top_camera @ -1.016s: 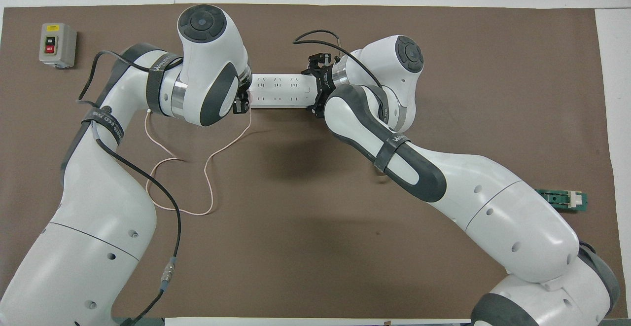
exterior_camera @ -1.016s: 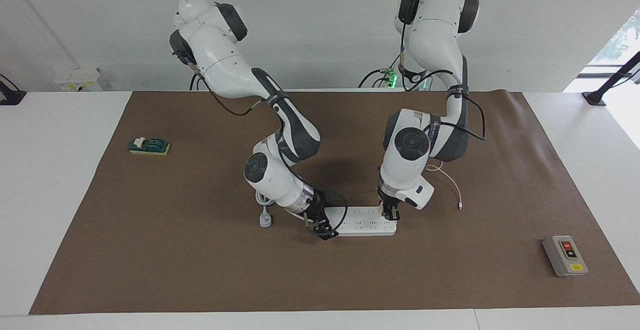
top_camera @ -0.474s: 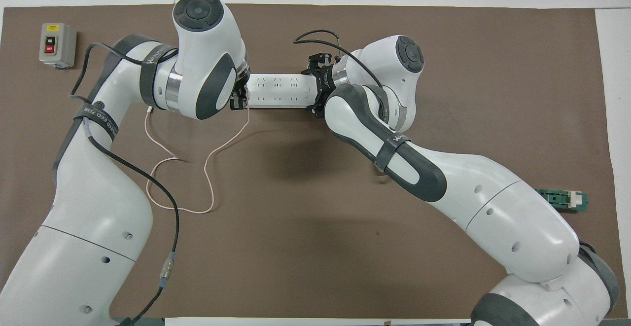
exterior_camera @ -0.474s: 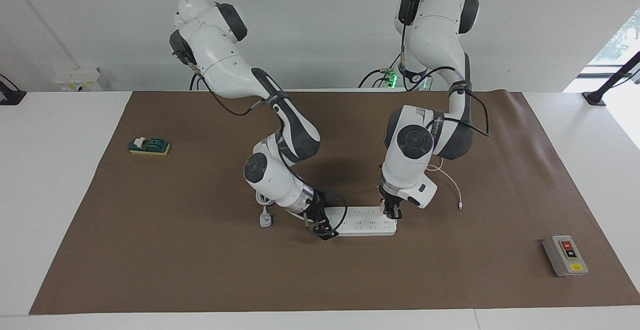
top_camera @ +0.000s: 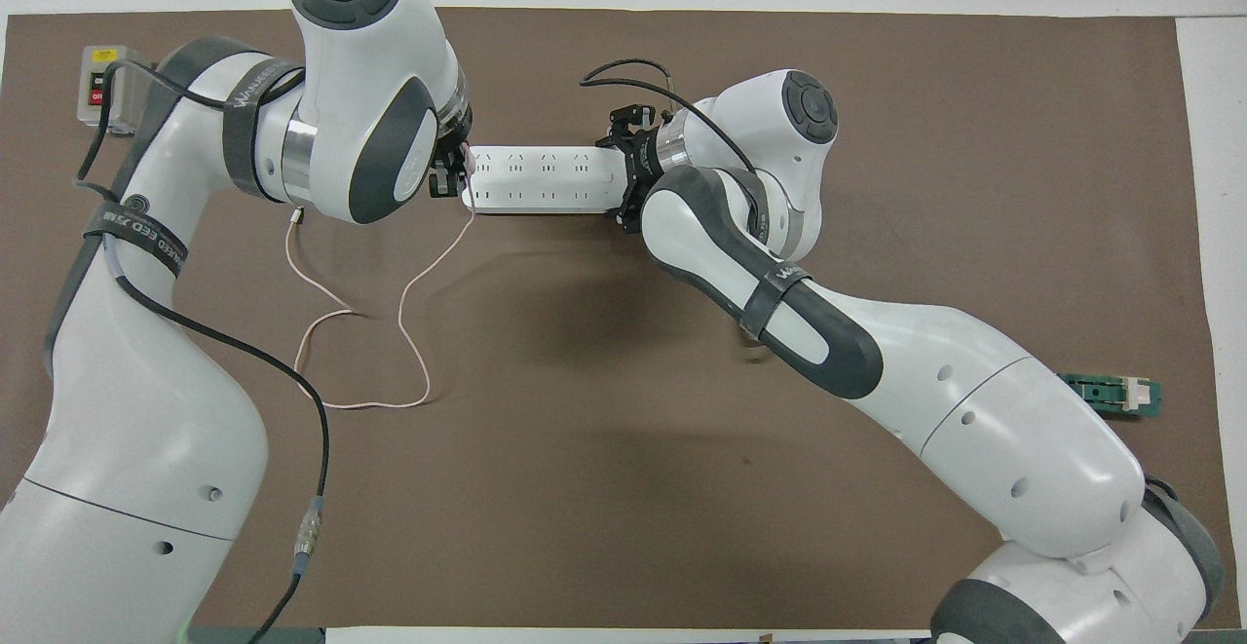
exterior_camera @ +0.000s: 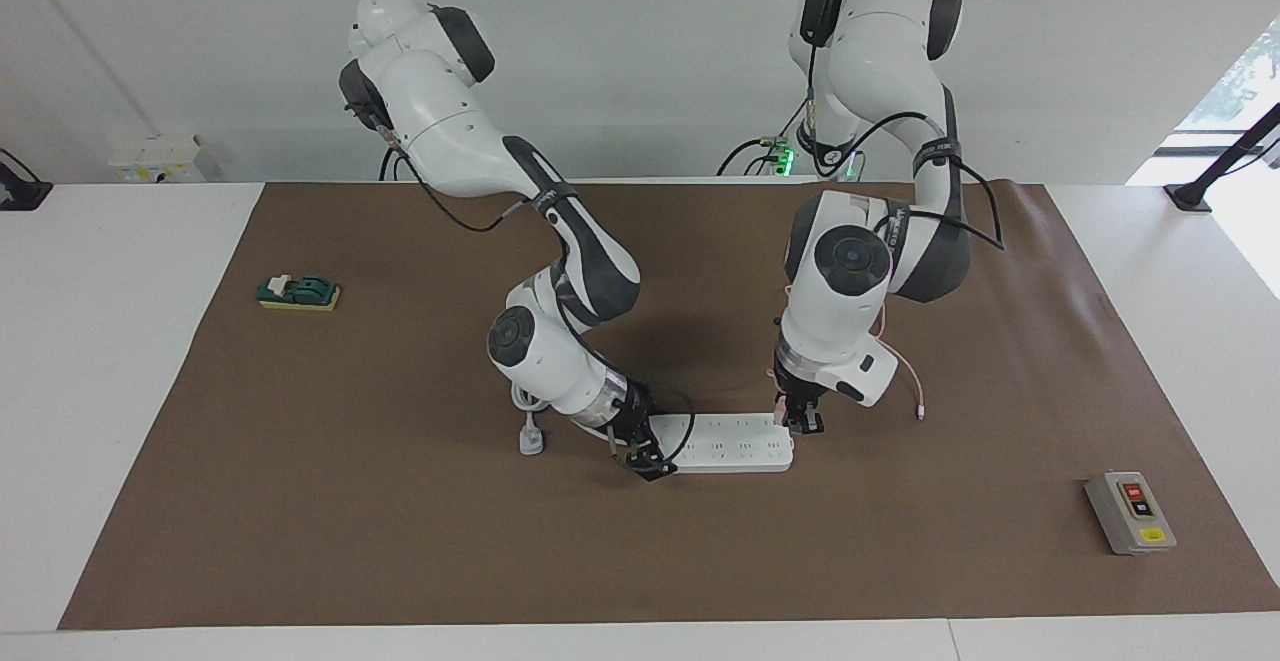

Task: Unplug charger and place it aside
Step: 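Pull the pink charger out of the strip with the left gripper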

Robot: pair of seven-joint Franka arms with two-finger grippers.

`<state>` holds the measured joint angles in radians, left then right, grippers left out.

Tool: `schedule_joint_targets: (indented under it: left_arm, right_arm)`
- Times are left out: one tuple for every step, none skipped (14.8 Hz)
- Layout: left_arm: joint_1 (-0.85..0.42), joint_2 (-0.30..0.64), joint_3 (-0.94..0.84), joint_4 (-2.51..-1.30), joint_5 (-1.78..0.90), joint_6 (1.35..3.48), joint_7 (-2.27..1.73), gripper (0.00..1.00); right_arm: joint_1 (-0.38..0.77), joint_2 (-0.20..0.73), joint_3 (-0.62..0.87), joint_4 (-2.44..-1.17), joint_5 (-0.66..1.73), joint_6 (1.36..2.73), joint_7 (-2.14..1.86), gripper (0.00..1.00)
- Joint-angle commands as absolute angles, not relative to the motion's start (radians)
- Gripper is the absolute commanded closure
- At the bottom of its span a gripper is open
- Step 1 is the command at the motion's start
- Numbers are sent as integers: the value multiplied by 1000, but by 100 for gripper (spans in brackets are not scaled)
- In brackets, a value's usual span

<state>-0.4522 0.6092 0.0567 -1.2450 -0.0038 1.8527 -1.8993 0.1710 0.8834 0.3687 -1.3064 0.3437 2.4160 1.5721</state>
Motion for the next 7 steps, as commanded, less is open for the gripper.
schedule_joint_targets:
  left_arm:
    - [-460,556,55,-1306,11,1833,-1722,100]
    - [-462,526,57,-1343,12,1836,-1641,100]
    - [-463,506,57,-1373,12,1836,-1573,100]
    - [-466,482,57,-1406,14,1839,-1506,100]
    - [-468,459,57,-1440,14,1841,-1446,100]
    - [-474,428,55,-1474,15,1836,-1384,100]
    - [-479,390,55,-1523,15,1833,-1323,100]
  right_arm:
    - [186,893,374,-1299,354,2416,1555,47]
    - [187,890,374,-1299,354,2419,1557,17]
    - [189,885,374,-1299,354,2419,1559,0]
    - [189,873,374,-1299,353,2413,1559,0]
    - [187,855,374,-1301,353,2405,1559,0]
    - [184,832,374,-1314,351,2396,1559,0]
    - [184,795,373,-1333,351,2378,1559,0]
